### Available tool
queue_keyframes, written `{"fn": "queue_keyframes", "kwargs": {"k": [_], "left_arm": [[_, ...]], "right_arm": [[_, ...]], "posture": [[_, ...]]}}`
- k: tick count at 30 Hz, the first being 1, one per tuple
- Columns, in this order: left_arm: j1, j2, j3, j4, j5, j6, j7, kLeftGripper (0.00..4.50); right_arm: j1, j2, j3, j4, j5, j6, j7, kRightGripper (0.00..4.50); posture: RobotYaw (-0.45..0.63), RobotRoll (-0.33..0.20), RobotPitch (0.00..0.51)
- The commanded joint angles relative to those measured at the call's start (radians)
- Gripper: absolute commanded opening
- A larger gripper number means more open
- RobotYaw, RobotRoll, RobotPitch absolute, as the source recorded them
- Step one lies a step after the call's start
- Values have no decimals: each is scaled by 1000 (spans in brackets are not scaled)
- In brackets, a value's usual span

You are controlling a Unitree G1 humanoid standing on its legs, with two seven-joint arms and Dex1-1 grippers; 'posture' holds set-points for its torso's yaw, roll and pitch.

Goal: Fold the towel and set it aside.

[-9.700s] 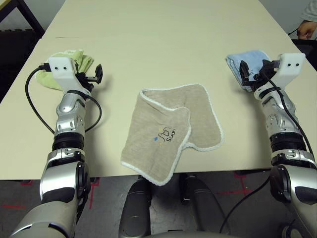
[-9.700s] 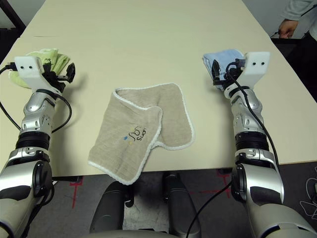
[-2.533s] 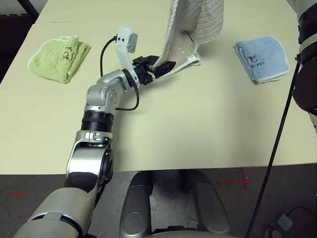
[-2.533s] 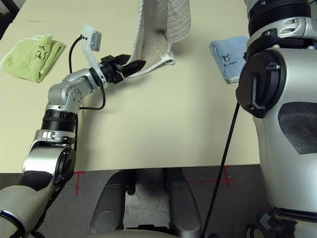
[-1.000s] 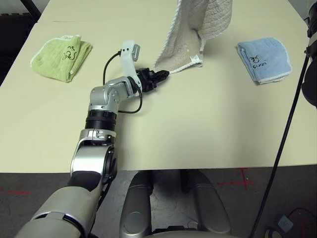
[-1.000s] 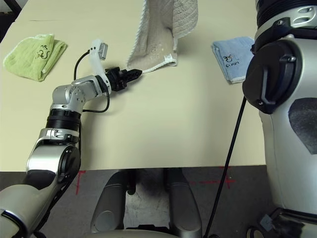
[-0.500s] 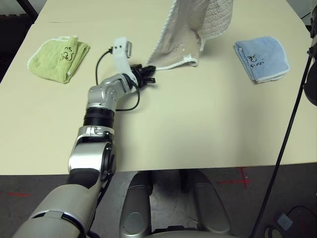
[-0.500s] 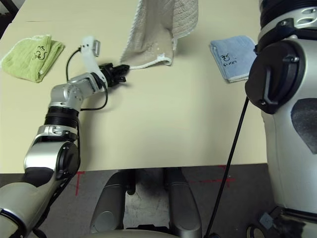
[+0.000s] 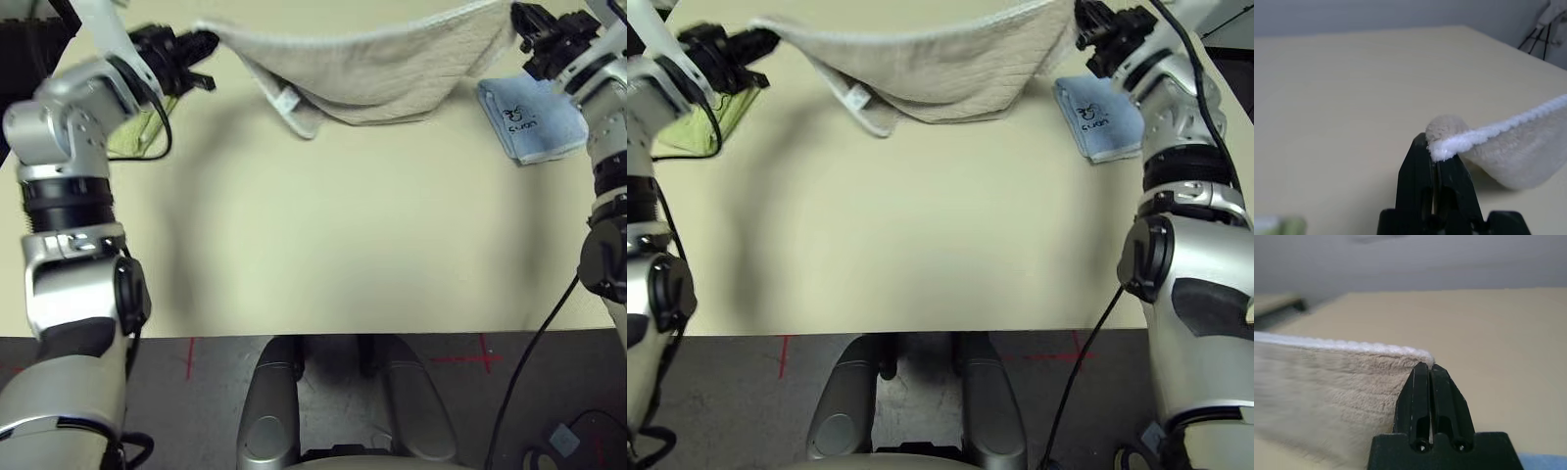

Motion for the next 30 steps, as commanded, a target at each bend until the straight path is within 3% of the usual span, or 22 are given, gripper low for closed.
{"fn": "queue_keyframes", "kwargs": {"k": [1, 4, 8, 10, 12, 16, 20, 22, 24, 26, 30], "left_arm": [[-22, 72, 0, 106, 33, -28, -51, 16], [48, 127, -41, 91, 25, 93, -158, 16], [127, 155, -64, 61, 25, 155, -221, 16], [143, 158, -61, 47, 17, 184, -233, 16], [149, 155, -58, 53, 13, 201, -239, 16], [131, 144, -62, 97, 25, 195, -236, 16], [-25, 35, -1, 374, 118, -265, 122, 16], [-135, -12, 66, 455, 90, -502, 229, 16], [-250, -48, 157, 492, 22, -692, 279, 16], [-291, -62, 199, 494, -17, -755, 250, 16], [-144, -45, 153, 403, 14, -649, 159, 16]], "right_arm": [[80, -94, -43, -140, 164, 385, 123, 0], [142, -206, 36, -231, 207, 628, 241, 0], [180, -275, 150, -299, 185, 698, 339, 0], [178, -293, 202, -304, 153, 671, 376, 0], [144, -281, 241, -247, 72, 526, 360, 0], [43, -202, 226, -87, -21, 263, 235, 0], [-160, -61, 226, 227, -200, -244, -216, 0], [-264, -22, 166, 303, -196, -457, -363, 0], [-349, -1, 88, 333, -138, -614, -370, 0], [-366, 4, 54, 345, -112, -668, -299, 0], [-274, 10, 86, 344, -136, -592, -106, 0]], "posture": [[76, 0, 384], [68, 0, 397], [59, 0, 406], [58, 0, 408], [55, 0, 410], [45, 0, 409], [55, 0, 399], [62, 0, 398], [60, 0, 395], [56, 0, 397], [44, 0, 400]]}}
